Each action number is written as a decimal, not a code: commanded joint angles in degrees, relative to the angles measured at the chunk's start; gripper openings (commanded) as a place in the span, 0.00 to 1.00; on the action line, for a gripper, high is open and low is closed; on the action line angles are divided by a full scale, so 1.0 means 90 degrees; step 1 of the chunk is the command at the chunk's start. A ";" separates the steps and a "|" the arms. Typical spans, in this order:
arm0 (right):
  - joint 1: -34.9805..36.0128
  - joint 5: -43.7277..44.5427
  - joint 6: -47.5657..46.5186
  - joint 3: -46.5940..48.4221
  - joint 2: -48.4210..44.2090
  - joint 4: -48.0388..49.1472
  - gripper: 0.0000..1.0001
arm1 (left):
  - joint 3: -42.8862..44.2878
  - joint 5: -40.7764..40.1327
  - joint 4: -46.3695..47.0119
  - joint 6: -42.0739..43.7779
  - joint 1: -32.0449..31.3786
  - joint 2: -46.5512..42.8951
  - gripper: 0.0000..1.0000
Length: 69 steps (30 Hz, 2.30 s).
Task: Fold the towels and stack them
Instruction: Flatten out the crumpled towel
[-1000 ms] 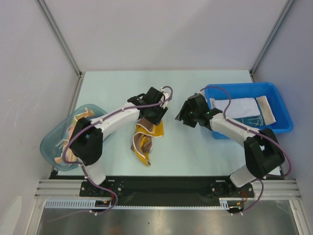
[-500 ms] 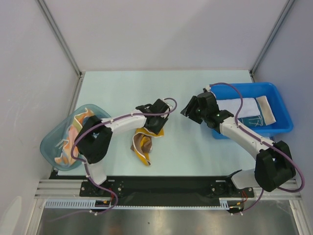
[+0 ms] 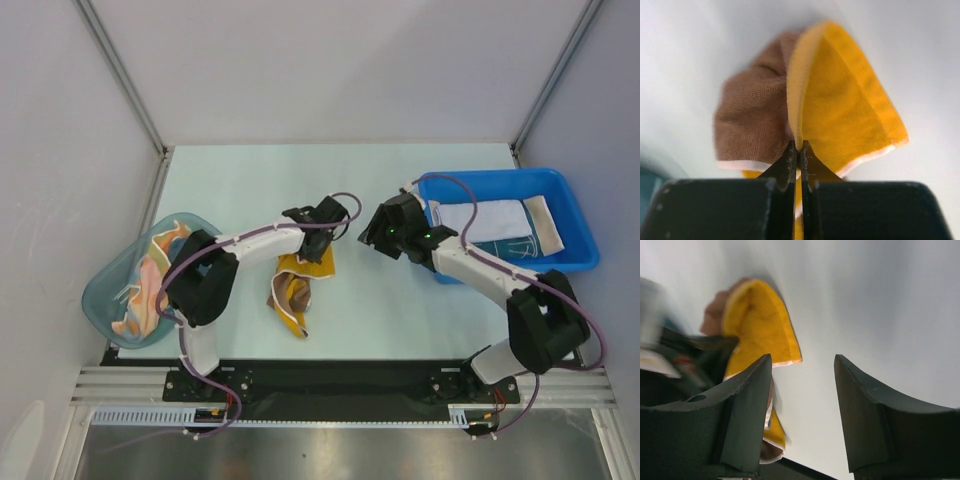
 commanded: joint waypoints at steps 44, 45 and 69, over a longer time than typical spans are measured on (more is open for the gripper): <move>0.1891 0.2193 0.0190 0.1372 0.3189 -0.0427 0.00 | 0.1466 0.2539 0.0019 -0.0238 0.1888 0.0295 0.00; 0.1803 0.2290 0.0121 0.1381 0.3023 -0.0514 0.00 | 0.1525 0.2597 -0.0039 -0.0238 0.1888 0.0207 0.00; 0.3518 0.4525 -0.5708 0.2436 -0.3235 -0.0643 0.00 | 0.4200 0.3399 -0.2344 -0.0081 0.0248 -0.3396 0.00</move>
